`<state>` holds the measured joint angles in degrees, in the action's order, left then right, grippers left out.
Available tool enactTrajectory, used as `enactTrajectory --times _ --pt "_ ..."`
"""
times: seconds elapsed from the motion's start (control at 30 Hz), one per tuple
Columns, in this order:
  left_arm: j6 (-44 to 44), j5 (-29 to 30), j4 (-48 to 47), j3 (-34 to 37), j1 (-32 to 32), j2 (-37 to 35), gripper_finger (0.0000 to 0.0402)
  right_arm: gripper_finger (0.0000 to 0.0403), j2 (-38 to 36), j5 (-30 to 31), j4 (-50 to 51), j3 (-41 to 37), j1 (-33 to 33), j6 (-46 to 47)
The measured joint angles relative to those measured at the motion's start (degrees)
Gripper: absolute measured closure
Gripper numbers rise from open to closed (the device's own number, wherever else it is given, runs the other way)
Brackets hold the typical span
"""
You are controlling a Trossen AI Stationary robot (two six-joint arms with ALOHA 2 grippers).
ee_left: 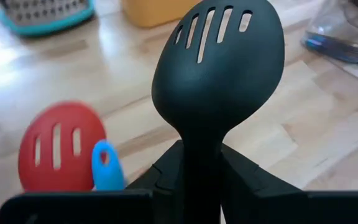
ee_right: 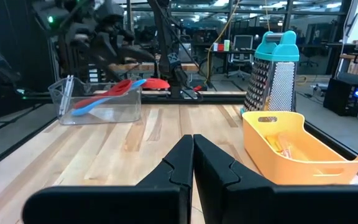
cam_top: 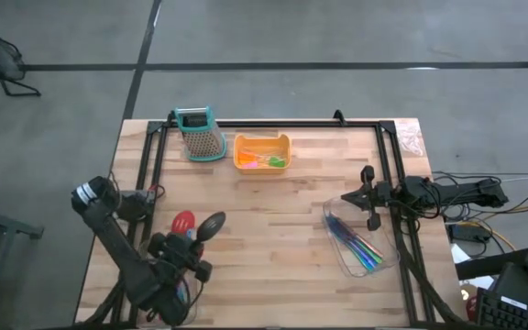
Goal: Pick & Place Kitchen Items
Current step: Put the black serving spoon into the bottom transparent bin, then return to Home Position
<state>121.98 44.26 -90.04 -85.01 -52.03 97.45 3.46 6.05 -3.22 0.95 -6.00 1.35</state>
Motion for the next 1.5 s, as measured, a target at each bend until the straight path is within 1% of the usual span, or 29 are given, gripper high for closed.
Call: enactTrajectory --times 0.1,0.2,0.33,0.43,0.53,0.63,0.83,0.93,1.1,1.37,1.43,1.5 --pt "5.8 -1.4 0.8 3.7 -1.1 0.4 0.0328 0.0394 0.0 0.0 0.0 0.0 0.0 0.0" --pt "6.0 -4.4 3.8 6.9 -1.1 0.5 0.0328 0.0394 0.0 0.0 0.0 0.0 0.0 0.1" --pt "5.9 -4.9 6.0 10.3 -1.1 0.5 0.0325 0.0394 0.0 0.0 0.0 0.0 0.0 0.0" --pt "5.1 -8.9 6.4 12.3 -1.3 0.7 0.0325 0.0394 0.0 0.0 0.0 0.0 0.0 0.0" --pt "5.0 -8.6 8.9 14.1 -1.5 0.7 0.0321 0.0394 0.0 0.0 0.0 0.0 0.0 0.1" --pt "5.1 -9.1 10.1 14.6 -1.5 0.7 0.0309 0.0394 0.0 0.0 0.0 0.0 0.0 0.0" --pt "4.1 -9.3 10.1 13.7 -1.5 0.7 0.0267 0.0394 0.0 0.0 0.0 0.0 0.0 0.0" --pt "4.5 -10.6 10.2 13.6 -1.6 0.7 0.0248 0.0394 0.0 0.0 0.0 0.0 0.0 0.0" --pt "3.2 -11.2 10.1 13.4 -1.7 0.6 0.024 0.0394 0.0 0.0 0.0 0.0 0.0 0.0" --pt "-3.1 -8.3 9.8 9.2 -1.7 0.1 0.0239 0.0394 0.0 0.0 0.0 0.0 0.0 0.1" --pt "-3.9 -5.3 9.4 8.5 -1.7 0.0 0.0239 0.0394 0.0 0.0 0.0 0.0 0.0 0.0" --pt "-4.7 0.2 9.5 7.9 -1.8 0.0 0.0239 0.0394 0.0 0.0 0.0 0.0 0.0 0.1"
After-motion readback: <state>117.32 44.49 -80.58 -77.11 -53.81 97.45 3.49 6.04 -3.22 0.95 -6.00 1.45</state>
